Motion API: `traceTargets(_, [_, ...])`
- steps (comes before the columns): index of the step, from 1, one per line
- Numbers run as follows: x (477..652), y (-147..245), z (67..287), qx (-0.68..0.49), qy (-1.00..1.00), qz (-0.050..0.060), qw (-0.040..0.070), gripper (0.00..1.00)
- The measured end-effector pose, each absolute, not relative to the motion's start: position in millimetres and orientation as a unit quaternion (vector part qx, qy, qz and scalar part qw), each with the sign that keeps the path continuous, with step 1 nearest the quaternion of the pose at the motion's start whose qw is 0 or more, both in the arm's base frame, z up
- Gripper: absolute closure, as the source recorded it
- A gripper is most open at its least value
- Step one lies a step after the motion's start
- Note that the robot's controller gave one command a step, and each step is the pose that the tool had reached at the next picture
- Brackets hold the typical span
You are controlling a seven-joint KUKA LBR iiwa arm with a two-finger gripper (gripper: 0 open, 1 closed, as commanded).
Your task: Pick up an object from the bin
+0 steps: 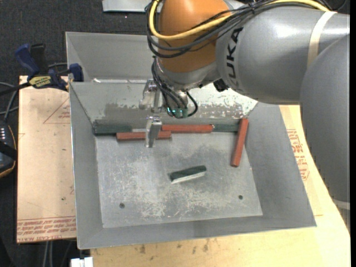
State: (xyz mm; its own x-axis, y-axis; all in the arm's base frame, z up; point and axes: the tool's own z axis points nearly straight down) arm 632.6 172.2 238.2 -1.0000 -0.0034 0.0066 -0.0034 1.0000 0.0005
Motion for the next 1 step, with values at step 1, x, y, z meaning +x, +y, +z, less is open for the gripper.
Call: traceTargets(1, [634.1,171.4,243.2,0.0,-1.0,-0.001,-0.001,0.0])
